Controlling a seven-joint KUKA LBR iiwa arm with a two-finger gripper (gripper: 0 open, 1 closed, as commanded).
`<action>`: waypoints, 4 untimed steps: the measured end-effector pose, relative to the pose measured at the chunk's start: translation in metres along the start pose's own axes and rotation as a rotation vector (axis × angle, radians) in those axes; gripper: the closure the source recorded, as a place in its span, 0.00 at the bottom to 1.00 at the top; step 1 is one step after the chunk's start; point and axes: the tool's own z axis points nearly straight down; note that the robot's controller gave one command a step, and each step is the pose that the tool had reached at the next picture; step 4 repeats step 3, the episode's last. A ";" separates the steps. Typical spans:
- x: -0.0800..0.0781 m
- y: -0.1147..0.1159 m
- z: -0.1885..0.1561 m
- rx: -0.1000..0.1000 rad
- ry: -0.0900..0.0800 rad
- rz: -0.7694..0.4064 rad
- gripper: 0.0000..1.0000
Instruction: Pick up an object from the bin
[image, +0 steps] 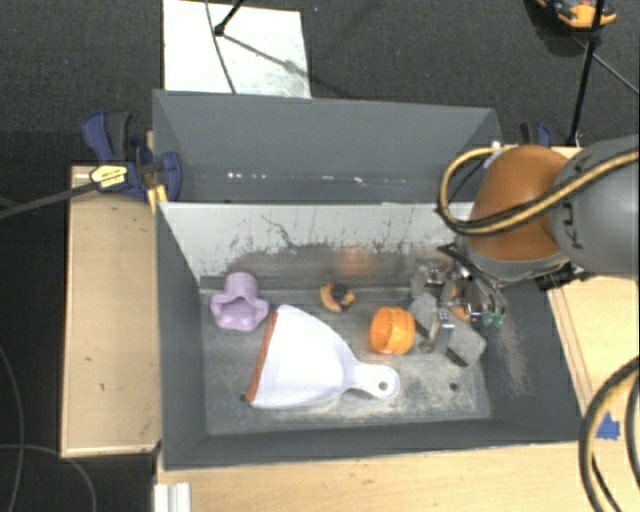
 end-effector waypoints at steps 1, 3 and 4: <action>0.023 0.030 0.016 0.000 0.000 -0.050 0.00; 0.010 0.028 0.026 0.000 0.000 0.218 1.00; 0.010 0.028 0.026 0.000 0.000 0.218 1.00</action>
Offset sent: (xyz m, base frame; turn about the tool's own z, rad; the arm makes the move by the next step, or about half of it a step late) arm -0.0102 0.0281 -0.0272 0.2194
